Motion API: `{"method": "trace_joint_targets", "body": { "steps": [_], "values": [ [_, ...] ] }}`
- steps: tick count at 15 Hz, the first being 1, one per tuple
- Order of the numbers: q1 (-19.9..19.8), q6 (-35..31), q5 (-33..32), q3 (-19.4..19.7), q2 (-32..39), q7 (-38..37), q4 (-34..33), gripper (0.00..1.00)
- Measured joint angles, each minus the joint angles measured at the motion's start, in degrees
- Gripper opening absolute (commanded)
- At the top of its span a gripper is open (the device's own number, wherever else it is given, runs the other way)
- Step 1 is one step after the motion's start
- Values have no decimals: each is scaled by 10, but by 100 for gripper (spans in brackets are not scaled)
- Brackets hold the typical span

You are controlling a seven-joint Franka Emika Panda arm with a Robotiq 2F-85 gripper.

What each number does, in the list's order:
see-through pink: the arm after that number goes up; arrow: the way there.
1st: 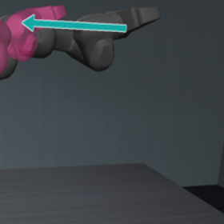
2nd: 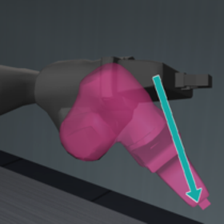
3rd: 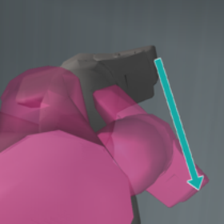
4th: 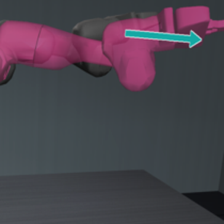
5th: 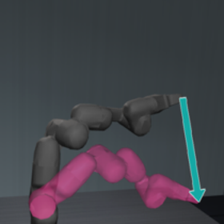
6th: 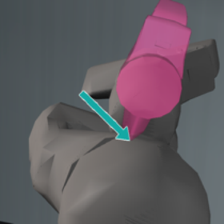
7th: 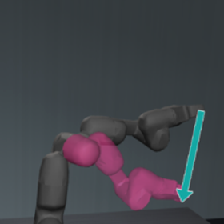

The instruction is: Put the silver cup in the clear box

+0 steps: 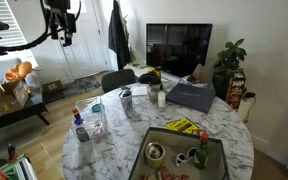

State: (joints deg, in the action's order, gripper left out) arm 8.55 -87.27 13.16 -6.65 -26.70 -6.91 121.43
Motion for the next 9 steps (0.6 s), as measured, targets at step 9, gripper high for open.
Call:
{"method": "trace_joint_targets", "body": {
  "steps": [9],
  "values": [
    [-14, -82, -3, -10, 27, -30, 3, 100]
  ]
}}
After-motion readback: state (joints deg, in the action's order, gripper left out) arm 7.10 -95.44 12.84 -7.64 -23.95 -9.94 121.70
